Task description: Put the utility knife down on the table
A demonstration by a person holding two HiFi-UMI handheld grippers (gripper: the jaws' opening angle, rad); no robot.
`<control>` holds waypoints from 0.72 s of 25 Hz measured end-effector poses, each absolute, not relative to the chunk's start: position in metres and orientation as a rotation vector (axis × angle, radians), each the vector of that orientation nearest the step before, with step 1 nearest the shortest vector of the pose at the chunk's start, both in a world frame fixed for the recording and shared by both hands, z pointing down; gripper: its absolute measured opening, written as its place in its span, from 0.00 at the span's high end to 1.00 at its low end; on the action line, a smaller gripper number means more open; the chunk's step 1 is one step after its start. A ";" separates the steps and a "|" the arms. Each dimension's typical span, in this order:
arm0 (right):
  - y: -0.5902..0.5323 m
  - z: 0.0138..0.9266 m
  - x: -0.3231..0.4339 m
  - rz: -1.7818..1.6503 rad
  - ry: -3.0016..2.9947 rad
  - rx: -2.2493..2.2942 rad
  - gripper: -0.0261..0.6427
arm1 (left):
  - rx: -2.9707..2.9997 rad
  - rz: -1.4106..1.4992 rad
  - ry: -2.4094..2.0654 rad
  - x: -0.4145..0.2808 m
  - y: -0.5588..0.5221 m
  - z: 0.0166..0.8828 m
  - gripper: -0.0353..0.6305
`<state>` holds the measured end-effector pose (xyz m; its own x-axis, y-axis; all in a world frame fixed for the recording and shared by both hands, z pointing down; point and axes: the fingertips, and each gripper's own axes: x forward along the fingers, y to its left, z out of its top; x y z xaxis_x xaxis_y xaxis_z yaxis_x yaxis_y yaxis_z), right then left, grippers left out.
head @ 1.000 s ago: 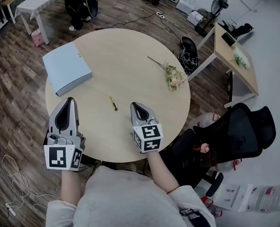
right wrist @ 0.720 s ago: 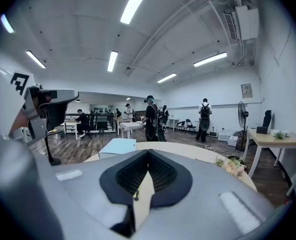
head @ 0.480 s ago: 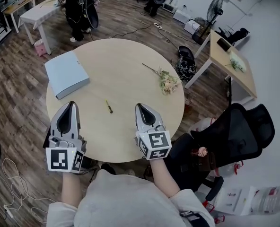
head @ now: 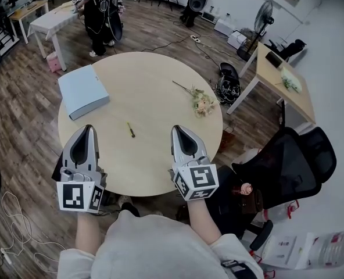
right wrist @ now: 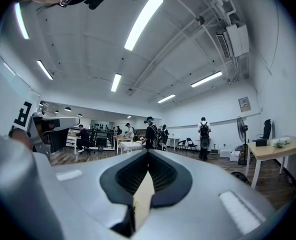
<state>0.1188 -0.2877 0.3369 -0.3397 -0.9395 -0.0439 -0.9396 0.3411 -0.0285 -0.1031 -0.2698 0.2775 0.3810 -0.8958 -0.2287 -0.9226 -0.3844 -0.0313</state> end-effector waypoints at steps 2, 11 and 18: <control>-0.281 0.331 0.126 0.023 2.524 -1.766 0.94 | -2.470 0.264 1.647 -0.097 -0.264 0.275 0.94; -0.256 0.315 0.145 0.101 2.505 -1.746 0.94 | -2.448 0.286 1.647 -0.077 -0.242 0.269 0.94; -0.242 0.312 0.162 0.118 2.490 -1.744 0.94 | -2.451 0.293 1.645 -0.061 -0.231 0.270 0.94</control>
